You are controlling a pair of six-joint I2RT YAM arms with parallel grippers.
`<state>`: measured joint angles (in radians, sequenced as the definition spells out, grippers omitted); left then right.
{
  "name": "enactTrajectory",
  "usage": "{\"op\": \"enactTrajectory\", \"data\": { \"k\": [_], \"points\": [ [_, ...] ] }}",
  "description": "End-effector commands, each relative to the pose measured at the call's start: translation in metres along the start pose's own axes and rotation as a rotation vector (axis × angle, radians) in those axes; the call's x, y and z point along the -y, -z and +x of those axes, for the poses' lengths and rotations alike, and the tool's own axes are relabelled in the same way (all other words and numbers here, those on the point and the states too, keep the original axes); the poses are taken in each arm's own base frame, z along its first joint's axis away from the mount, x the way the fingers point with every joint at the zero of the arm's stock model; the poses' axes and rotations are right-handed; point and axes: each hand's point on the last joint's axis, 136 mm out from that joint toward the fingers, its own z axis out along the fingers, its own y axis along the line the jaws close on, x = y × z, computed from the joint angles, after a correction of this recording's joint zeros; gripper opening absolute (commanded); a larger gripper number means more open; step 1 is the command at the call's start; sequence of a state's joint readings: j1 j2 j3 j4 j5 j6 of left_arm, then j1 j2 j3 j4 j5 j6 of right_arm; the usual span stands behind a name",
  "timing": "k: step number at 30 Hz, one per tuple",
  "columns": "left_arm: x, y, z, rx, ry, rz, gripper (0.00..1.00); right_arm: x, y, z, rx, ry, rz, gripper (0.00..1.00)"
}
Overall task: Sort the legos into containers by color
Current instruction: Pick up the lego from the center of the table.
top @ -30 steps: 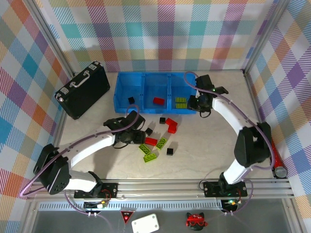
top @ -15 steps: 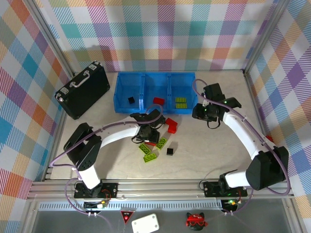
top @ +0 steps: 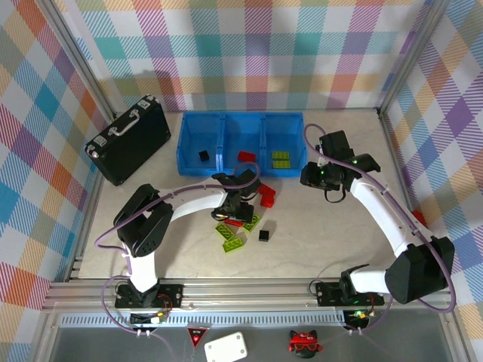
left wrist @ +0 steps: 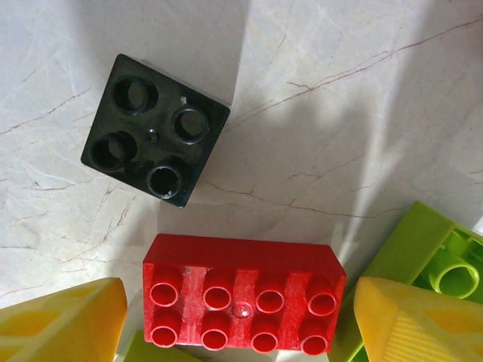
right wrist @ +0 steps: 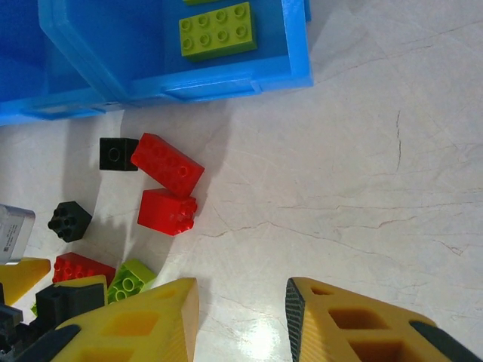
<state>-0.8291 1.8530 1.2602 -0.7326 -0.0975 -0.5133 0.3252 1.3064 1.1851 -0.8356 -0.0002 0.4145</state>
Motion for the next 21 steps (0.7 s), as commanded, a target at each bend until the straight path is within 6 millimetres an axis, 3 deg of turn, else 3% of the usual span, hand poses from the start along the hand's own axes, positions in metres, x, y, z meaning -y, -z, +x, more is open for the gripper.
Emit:
{"op": "enactTrajectory", "data": {
  "k": [1, 11, 21],
  "points": [
    [-0.0001, -0.0064, 0.0078, -0.038, -0.004, -0.022, 0.78, 0.0027, 0.0092, 0.0048, 0.005, -0.020, 0.002, 0.38],
    [-0.0050, -0.0063, 0.0081, -0.027, 0.010, -0.030, 0.65, 0.0037, 0.0104, 0.0075, 0.001, -0.030, 0.004, 0.38],
    [-0.0073, -0.0146, 0.0172, -0.062, 0.014, -0.020, 0.76, 0.0011, 0.0160, 0.0048, 0.015, -0.037, -0.007, 0.38]
  ]
}}
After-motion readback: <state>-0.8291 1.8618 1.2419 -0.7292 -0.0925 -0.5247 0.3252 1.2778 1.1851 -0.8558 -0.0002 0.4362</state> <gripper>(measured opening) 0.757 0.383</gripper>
